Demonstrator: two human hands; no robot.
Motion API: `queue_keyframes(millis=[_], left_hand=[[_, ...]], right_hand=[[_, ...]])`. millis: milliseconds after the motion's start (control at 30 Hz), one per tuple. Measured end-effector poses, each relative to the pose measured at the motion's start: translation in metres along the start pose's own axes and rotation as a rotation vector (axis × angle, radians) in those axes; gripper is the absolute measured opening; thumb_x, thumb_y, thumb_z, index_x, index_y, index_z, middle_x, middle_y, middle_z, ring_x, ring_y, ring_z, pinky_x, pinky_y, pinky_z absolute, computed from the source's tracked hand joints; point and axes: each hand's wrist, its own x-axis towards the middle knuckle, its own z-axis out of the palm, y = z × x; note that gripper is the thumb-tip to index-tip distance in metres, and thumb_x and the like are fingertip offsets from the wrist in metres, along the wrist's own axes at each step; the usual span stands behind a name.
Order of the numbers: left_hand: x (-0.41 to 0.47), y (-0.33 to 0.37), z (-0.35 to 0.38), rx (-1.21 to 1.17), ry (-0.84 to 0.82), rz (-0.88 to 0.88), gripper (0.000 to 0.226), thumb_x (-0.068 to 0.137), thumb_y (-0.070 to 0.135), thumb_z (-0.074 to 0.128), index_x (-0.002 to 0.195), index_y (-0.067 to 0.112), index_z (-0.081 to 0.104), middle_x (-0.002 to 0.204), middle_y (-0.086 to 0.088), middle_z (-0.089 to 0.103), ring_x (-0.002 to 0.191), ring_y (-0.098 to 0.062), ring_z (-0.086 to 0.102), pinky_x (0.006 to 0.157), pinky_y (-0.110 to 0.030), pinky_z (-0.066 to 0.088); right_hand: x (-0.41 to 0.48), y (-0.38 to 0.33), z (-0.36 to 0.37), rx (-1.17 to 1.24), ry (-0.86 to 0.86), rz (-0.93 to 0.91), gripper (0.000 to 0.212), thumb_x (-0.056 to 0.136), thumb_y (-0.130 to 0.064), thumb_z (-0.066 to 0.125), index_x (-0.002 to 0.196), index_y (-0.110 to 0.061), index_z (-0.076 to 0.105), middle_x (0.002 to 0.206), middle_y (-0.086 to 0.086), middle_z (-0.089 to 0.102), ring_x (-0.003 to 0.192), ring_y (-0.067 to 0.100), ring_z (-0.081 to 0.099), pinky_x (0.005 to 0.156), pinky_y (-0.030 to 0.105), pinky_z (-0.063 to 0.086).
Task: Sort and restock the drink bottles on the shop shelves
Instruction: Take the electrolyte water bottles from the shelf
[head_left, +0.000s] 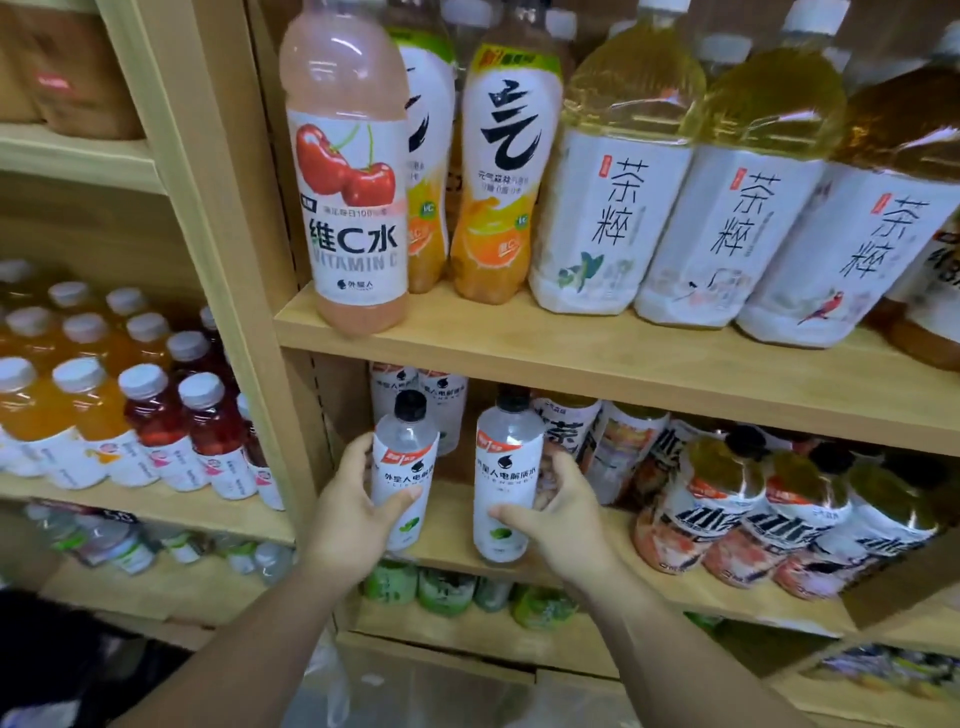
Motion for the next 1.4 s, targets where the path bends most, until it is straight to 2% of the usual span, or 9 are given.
queue_keyframes(millis=[167, 367, 500, 700, 800, 867, 967, 1133, 1400], left_hand=[[0.001, -0.011, 0.010, -0.092, 0.054, -0.009, 0.069, 0.090, 0.011, 0.076, 0.148, 0.030, 0.043, 0.132, 0.032, 0.060, 0.127, 0.007, 0.054, 0.109, -0.042, 0.050], [0.003, -0.013, 0.011, -0.107, 0.016, 0.065, 0.070, 0.095, 0.019, 0.072, 0.154, 0.037, 0.039, 0.149, 0.015, 0.053, 0.138, -0.005, 0.050, 0.109, -0.042, 0.048], [-0.009, -0.022, 0.020, -0.051, 0.161, 0.038, 0.073, 0.092, 0.034, 0.074, 0.154, 0.043, 0.037, 0.151, 0.017, 0.049, 0.138, -0.003, 0.049, 0.109, -0.040, 0.049], [-0.019, -0.033, 0.036, 0.038, 0.407, -0.092, 0.065, 0.079, 0.034, 0.086, 0.138, 0.027, 0.060, 0.126, 0.011, 0.068, 0.115, 0.000, 0.062, 0.097, -0.032, 0.054], [-0.027, -0.041, 0.047, 0.116, 0.465, -0.191, 0.063, 0.072, 0.030, 0.092, 0.128, 0.015, 0.066, 0.109, 0.000, 0.073, 0.090, -0.010, 0.066, 0.077, -0.017, 0.050], [-0.027, -0.049, 0.053, 0.162, 0.462, -0.166, 0.055, 0.072, 0.025, 0.092, 0.121, 0.014, 0.070, 0.099, 0.001, 0.074, 0.081, -0.008, 0.066, 0.074, -0.022, 0.053], [-0.020, -0.054, 0.056, 0.171, 0.461, -0.125, 0.040, 0.078, 0.018, 0.086, 0.116, 0.019, 0.074, 0.094, 0.007, 0.073, 0.081, -0.005, 0.067, 0.075, -0.029, 0.055], [0.001, -0.056, 0.052, 0.300, 0.411, -0.131, 0.019, 0.088, 0.030, 0.075, 0.105, 0.023, 0.071, 0.088, 0.004, 0.070, 0.081, -0.017, 0.064, 0.074, -0.038, 0.054], [0.027, -0.060, 0.044, 0.296, 0.404, -0.207, 0.036, 0.093, 0.034, 0.069, 0.128, 0.023, 0.070, 0.109, 0.004, 0.077, 0.098, -0.015, 0.072, 0.084, -0.032, 0.054]], right_hand=[[0.036, 0.023, 0.012, -0.087, -0.070, 0.077, 0.049, 0.074, -0.014, 0.091, 0.105, -0.012, 0.054, 0.066, -0.004, 0.047, 0.047, 0.000, 0.049, 0.054, 0.021, 0.039], [0.056, 0.046, 0.020, -0.104, -0.106, 0.078, 0.063, 0.074, -0.014, 0.091, 0.124, -0.018, 0.051, 0.050, -0.010, 0.042, 0.047, 0.005, 0.041, 0.055, 0.034, 0.038], [0.061, 0.056, 0.024, -0.093, -0.089, 0.117, 0.046, 0.072, -0.017, 0.092, 0.084, -0.012, 0.048, 0.054, -0.008, 0.047, 0.049, 0.009, 0.044, 0.059, 0.035, 0.038], [0.052, 0.061, 0.029, -0.180, -0.022, 0.071, 0.048, 0.073, -0.025, 0.091, 0.106, -0.015, 0.057, 0.073, 0.001, 0.064, 0.065, 0.012, 0.060, 0.065, 0.032, 0.048], [0.045, 0.071, 0.032, -0.199, 0.015, 0.052, 0.053, 0.070, -0.024, 0.094, 0.112, -0.024, 0.061, 0.098, -0.009, 0.072, 0.087, 0.005, 0.069, 0.076, 0.026, 0.056], [0.043, 0.077, 0.036, -0.213, 0.023, 0.039, 0.055, 0.069, -0.022, 0.094, 0.116, -0.020, 0.066, 0.105, -0.012, 0.073, 0.091, 0.001, 0.070, 0.079, 0.019, 0.057], [0.046, 0.078, 0.044, -0.217, 0.044, 0.029, 0.053, 0.071, -0.020, 0.093, 0.119, -0.018, 0.068, 0.106, -0.011, 0.073, 0.091, -0.004, 0.068, 0.078, 0.012, 0.054], [0.055, 0.075, 0.064, -0.212, 0.080, 0.031, 0.054, 0.076, -0.021, 0.090, 0.124, -0.013, 0.067, 0.112, -0.004, 0.074, 0.094, 0.002, 0.070, 0.085, 0.025, 0.059], [0.082, 0.064, 0.080, -0.338, 0.074, 0.076, 0.054, 0.079, -0.038, 0.086, 0.123, -0.013, 0.067, 0.106, 0.002, 0.076, 0.095, 0.017, 0.071, 0.069, 0.022, 0.048]])
